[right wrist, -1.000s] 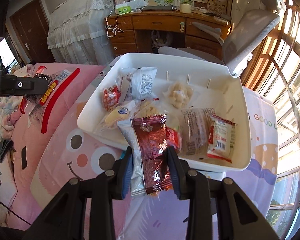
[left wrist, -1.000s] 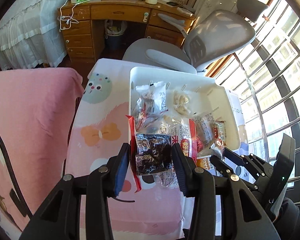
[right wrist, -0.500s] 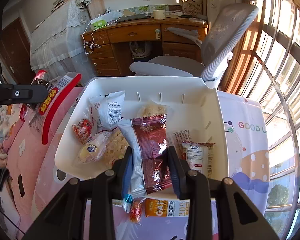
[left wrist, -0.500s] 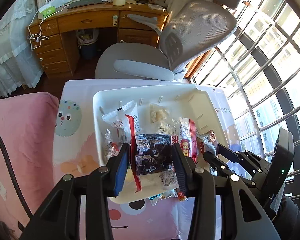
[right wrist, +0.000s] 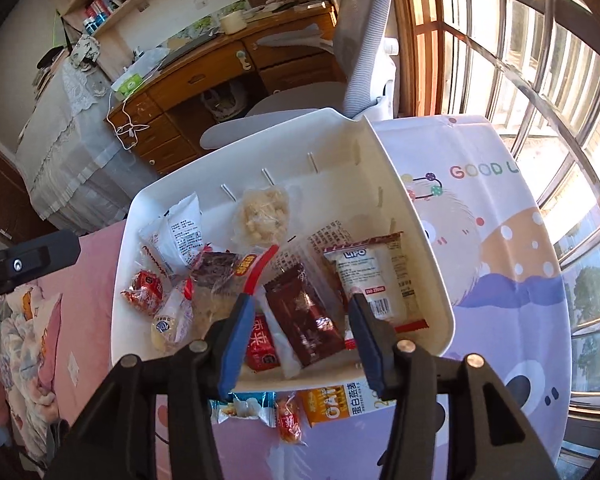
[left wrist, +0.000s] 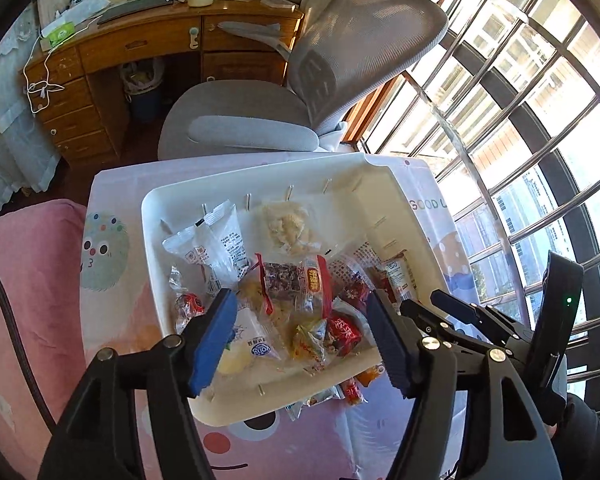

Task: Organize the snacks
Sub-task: 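Carry both held snacks into the white tray and open both tools, then move the left tool to the blue packet while the right tool moves to the OATS pack, then grasp the blue packet with the left tool while the right tool grasps the OATS pack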

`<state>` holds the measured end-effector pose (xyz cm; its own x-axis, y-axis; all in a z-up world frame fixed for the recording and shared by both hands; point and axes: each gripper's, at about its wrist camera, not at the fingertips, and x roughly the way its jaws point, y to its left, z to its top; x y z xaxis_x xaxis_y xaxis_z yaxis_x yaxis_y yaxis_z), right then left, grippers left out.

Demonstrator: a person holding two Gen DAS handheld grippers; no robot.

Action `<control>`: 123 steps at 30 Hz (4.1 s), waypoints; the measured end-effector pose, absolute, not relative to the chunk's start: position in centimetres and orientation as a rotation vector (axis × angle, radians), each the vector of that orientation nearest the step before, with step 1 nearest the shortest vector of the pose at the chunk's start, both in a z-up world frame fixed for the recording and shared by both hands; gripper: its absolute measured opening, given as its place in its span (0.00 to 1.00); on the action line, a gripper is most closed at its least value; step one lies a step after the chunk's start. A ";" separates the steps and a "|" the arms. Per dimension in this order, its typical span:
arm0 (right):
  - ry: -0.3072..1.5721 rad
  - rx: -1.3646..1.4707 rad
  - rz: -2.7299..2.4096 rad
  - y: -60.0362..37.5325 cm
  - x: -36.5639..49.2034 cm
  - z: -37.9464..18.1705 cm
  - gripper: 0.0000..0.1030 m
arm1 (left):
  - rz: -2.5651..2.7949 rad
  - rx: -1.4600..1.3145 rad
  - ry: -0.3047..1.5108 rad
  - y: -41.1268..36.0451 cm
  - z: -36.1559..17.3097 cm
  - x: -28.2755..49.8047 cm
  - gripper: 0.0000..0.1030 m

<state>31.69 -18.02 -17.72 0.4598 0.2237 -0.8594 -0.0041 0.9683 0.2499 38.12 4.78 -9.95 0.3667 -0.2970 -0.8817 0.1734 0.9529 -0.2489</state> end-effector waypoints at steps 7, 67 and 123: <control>1.069 0.229 0.128 -18.7 30.1 -16.6 0.60 | -0.274 -0.138 1.176 5.2 -9.5 35.9 0.68; 1.316 0.607 -0.061 -22.8 27.7 -27.6 0.70 | -0.160 -0.105 1.477 1.1 -27.3 30.2 0.69; 1.335 0.175 -0.199 -21.8 22.2 -27.5 0.39 | -0.248 -0.145 1.502 -7.4 -31.0 34.7 0.29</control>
